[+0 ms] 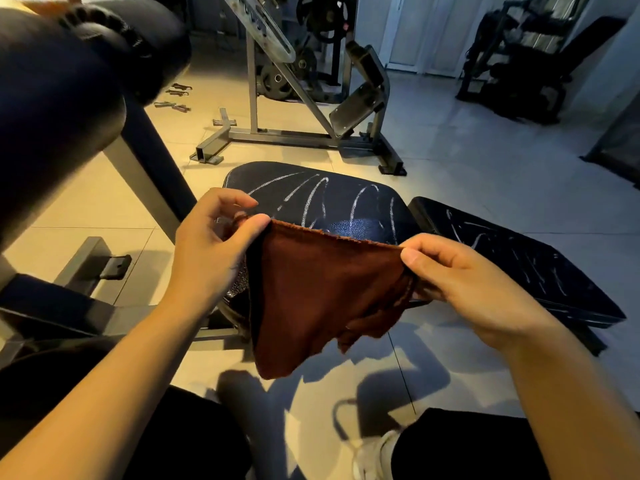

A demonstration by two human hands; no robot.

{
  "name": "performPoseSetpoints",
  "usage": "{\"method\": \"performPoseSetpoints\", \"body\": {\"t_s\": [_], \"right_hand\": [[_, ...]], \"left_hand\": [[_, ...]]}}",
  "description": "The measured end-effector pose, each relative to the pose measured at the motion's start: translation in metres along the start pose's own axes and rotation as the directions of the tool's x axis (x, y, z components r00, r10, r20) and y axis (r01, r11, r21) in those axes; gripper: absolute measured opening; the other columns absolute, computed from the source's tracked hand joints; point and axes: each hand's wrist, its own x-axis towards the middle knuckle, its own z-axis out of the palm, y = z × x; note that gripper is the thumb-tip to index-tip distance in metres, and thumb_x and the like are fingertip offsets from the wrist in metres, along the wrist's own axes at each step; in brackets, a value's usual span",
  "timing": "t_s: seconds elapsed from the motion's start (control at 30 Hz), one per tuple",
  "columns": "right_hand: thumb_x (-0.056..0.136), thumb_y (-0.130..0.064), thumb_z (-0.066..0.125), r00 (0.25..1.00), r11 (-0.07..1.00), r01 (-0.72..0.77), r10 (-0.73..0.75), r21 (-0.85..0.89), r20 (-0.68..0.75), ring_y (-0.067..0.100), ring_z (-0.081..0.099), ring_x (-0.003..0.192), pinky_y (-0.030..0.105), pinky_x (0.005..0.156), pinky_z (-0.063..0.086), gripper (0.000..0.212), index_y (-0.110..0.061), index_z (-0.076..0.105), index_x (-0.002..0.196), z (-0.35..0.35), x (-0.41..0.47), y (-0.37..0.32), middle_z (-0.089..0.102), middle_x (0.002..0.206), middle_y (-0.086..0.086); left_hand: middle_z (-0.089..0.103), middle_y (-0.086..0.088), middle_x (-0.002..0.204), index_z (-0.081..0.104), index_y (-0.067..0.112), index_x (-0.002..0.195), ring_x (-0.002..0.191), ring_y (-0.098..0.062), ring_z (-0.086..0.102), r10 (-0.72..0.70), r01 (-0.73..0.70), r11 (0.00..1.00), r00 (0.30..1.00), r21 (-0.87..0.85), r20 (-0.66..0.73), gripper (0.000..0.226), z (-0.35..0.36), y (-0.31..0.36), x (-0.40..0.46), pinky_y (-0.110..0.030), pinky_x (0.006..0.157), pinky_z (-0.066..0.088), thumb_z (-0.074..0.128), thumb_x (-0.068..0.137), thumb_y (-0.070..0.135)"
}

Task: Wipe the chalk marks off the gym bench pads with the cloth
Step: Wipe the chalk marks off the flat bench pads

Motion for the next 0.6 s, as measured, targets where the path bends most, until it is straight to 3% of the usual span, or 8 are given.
{"method": "performPoseSetpoints", "body": {"t_s": [0.07, 0.13, 0.23, 0.37, 0.47, 0.53, 0.6], "right_hand": [[0.099, -0.012, 0.047, 0.999, 0.988, -0.053, 0.054, 0.148, 0.000, 0.018, 0.057, 0.074, 0.030, 0.074, 0.051, 0.022, 0.001, 0.064, 0.095, 0.001, -0.001, -0.003, 0.059, 0.078, 0.008], [0.097, -0.006, 0.047, 0.996, 0.955, -0.084, 0.084, 0.286, 0.014, 0.012, 0.062, 0.070, 0.023, 0.065, 0.052, 0.020, -0.005, 0.066, 0.102, 0.002, -0.002, -0.009, 0.065, 0.077, 0.004], [0.095, -0.002, 0.049, 0.997, 0.903, -0.064, 0.073, 0.426, -0.006, 0.010, 0.067, 0.068, 0.021, 0.057, 0.052, 0.031, -0.021, 0.061, 0.116, -0.003, -0.004, -0.019, 0.068, 0.080, 0.004], [0.097, -0.002, 0.047, 0.999, 0.933, -0.005, 0.021, 0.361, -0.040, 0.014, 0.069, 0.071, 0.020, 0.057, 0.052, 0.038, -0.027, 0.060, 0.121, -0.016, -0.011, -0.029, 0.066, 0.077, 0.006], [0.097, 0.001, 0.044, 0.996, 0.908, 0.025, 0.012, 0.419, -0.086, 0.013, 0.065, 0.069, 0.023, 0.057, 0.055, 0.036, -0.021, 0.066, 0.116, -0.025, -0.014, -0.034, 0.061, 0.075, 0.006], [0.095, 0.003, 0.044, 0.994, 0.879, 0.054, -0.003, 0.474, -0.108, 0.012, 0.063, 0.066, 0.022, 0.061, 0.056, 0.037, -0.019, 0.068, 0.112, -0.028, -0.015, -0.037, 0.059, 0.075, 0.007], [0.095, 0.005, 0.043, 0.993, 0.865, 0.074, -0.020, 0.496, -0.114, 0.010, 0.063, 0.064, 0.020, 0.060, 0.055, 0.037, -0.018, 0.069, 0.110, -0.030, -0.016, -0.039, 0.061, 0.073, 0.004]], "left_hand": [[0.060, 0.014, 0.091, 0.059, 0.033, 0.091, 0.090, -0.005, 0.059, -0.003, 0.004, 1.000, 0.999, 0.015, -0.035, 0.019, 0.007, 0.003, 0.005, -0.021, 0.081, 0.049, 0.071, 0.085, 0.020], [0.059, 0.016, 0.089, 0.059, 0.028, 0.094, 0.084, 0.004, 0.057, -0.009, 0.012, 0.996, 0.999, 0.088, -0.035, 0.018, 0.019, 0.000, 0.006, -0.014, 0.077, 0.047, 0.072, 0.085, 0.019], [0.059, 0.005, 0.094, 0.059, 0.025, 0.096, 0.086, 0.000, 0.056, -0.030, 0.009, 0.987, 0.991, 0.159, 0.131, 0.024, 0.048, -0.006, -0.008, -0.023, 0.076, 0.047, 0.074, 0.082, 0.012], [0.059, 0.005, 0.082, 0.060, 0.024, 0.080, 0.078, -0.009, 0.055, 0.037, -0.050, 0.997, 0.972, 0.050, 0.233, 0.013, 0.066, 0.011, -0.036, -0.019, 0.069, 0.041, 0.067, 0.084, 0.034], [0.064, -0.003, 0.073, 0.064, 0.022, 0.080, 0.067, -0.012, 0.059, -0.011, 0.120, 0.978, 0.846, -0.171, 0.533, 0.026, 0.066, 0.022, -0.062, -0.028, 0.067, 0.047, 0.061, 0.080, 0.048], [0.068, 0.002, 0.081, 0.066, 0.024, 0.089, 0.073, -0.010, 0.061, -0.010, 0.132, 0.982, 0.752, -0.137, 0.659, 0.026, 0.071, 0.018, -0.076, -0.029, 0.072, 0.050, 0.068, 0.074, 0.047], [0.069, 0.005, 0.093, 0.065, 0.024, 0.099, 0.079, -0.010, 0.065, -0.050, 0.123, 0.991, 0.723, -0.056, 0.689, 0.036, 0.076, 0.007, -0.082, -0.029, 0.075, 0.052, 0.076, 0.071, 0.043]]}}
